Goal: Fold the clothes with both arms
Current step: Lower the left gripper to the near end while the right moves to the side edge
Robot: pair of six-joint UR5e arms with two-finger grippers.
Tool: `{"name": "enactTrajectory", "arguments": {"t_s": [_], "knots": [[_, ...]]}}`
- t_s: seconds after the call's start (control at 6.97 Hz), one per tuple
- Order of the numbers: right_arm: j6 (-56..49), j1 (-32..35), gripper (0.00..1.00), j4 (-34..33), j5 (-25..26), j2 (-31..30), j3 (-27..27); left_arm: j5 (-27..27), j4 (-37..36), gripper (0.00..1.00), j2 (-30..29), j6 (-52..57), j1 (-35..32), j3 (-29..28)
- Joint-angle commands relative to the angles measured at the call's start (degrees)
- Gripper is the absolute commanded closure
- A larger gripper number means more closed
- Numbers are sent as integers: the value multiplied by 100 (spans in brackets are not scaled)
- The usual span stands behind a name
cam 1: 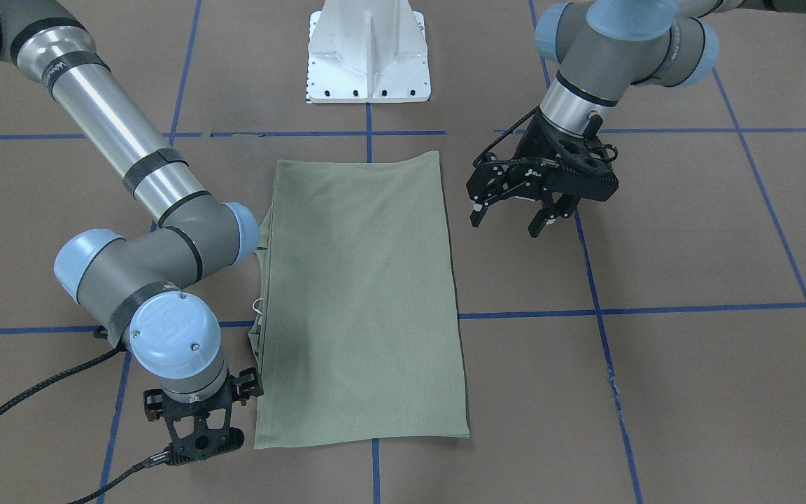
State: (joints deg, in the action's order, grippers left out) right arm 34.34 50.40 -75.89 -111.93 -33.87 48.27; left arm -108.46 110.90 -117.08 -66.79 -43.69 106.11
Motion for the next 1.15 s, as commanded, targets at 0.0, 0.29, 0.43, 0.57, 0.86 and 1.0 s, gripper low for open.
{"name": "enactTrajectory", "arguments": {"t_s": [0.0,0.29,0.43,0.57,0.86,1.0], "knots": [[212,-12,0,-75,-380,-519,1098,-60,2,0,27,-176,70,50],[606,-292,0,-476,-584,-1609,2881,-307,-16,0,141,-1350,543,111],[792,-459,0,-993,-584,-1857,3734,-263,-7,0,185,-1833,859,147],[1194,-670,0,-1216,-602,-2356,4639,146,-7,0,229,-2438,1349,182],[1917,-803,0,-1227,-872,-2782,5472,772,-7,0,421,-3407,2142,305],[2180,-908,0,-1201,-874,-2783,5517,974,-16,0,475,-3655,2371,340]]}}
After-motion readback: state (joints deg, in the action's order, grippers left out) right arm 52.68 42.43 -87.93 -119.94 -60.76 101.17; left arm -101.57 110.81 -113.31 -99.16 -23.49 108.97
